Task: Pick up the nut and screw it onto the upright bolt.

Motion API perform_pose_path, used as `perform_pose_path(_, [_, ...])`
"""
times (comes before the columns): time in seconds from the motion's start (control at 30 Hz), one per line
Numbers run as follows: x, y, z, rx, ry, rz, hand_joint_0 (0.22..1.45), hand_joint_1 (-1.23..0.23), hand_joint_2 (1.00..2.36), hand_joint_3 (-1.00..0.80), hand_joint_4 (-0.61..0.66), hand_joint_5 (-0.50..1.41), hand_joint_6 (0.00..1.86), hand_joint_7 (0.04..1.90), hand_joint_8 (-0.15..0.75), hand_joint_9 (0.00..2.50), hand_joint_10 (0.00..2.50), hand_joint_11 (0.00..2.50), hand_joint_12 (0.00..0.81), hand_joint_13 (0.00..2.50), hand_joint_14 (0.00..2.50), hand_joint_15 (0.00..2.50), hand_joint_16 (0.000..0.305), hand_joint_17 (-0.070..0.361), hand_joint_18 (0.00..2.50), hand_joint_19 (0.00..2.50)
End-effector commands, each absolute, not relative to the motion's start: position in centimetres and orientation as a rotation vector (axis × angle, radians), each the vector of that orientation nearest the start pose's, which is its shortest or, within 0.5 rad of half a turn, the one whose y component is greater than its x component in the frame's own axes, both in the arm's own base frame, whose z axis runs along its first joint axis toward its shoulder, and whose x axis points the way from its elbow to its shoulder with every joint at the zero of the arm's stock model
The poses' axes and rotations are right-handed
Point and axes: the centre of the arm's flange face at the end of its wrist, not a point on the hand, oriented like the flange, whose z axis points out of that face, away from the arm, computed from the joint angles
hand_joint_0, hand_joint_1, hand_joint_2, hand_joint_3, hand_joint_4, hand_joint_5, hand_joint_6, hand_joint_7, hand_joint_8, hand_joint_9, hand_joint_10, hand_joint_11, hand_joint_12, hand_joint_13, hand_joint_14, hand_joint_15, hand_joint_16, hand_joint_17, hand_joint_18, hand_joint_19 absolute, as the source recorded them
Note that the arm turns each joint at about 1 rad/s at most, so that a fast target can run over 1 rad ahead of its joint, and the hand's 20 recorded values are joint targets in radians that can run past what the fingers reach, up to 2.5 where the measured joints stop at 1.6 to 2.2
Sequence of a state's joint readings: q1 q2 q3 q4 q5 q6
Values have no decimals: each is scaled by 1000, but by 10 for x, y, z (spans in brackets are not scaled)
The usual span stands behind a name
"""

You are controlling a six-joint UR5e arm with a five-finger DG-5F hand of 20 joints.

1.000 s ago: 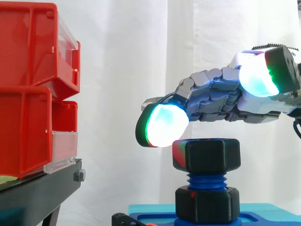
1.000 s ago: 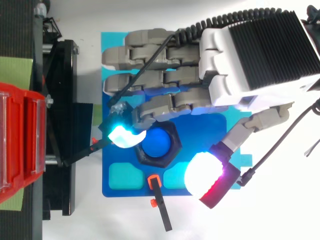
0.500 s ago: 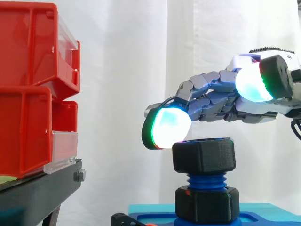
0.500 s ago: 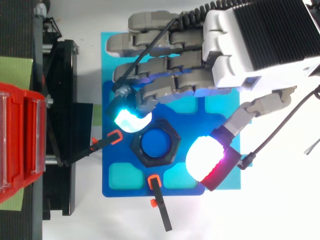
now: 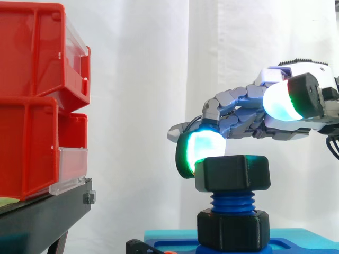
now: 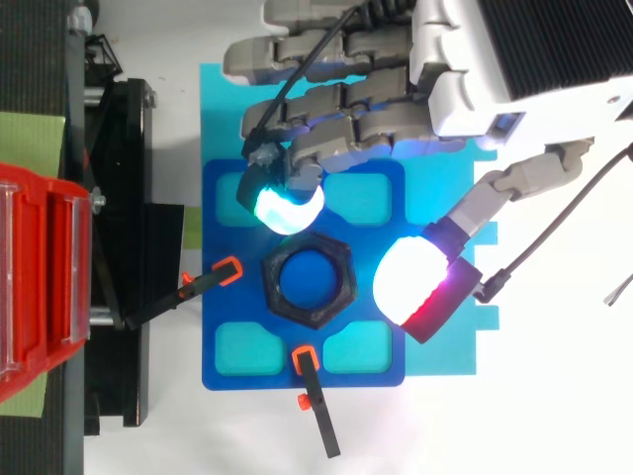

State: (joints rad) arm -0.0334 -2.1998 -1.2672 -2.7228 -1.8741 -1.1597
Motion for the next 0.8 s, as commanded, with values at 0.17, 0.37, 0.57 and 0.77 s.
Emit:
perform_pose_path(0.17, [721,-132,290,89,1501,524,497,-288,1000,-500,102,38,503,1176,193,692,0,0,243,281,0,0,26,59,0,0])
perform_pose_path(0.37, [721,-133,290,89,1501,523,502,-304,1000,-500,32,59,502,1290,155,767,0,0,224,335,0,0,22,49,18,0])
perform_pose_path(0.57, [722,-134,295,84,1486,525,493,-276,1000,-500,216,-18,504,1030,210,698,0,0,247,292,0,0,25,56,0,0])
perform_pose_path(0.77, [723,-133,297,76,1483,528,470,-257,1000,-500,206,-108,503,780,216,553,0,0,285,197,0,0,32,71,0,0])
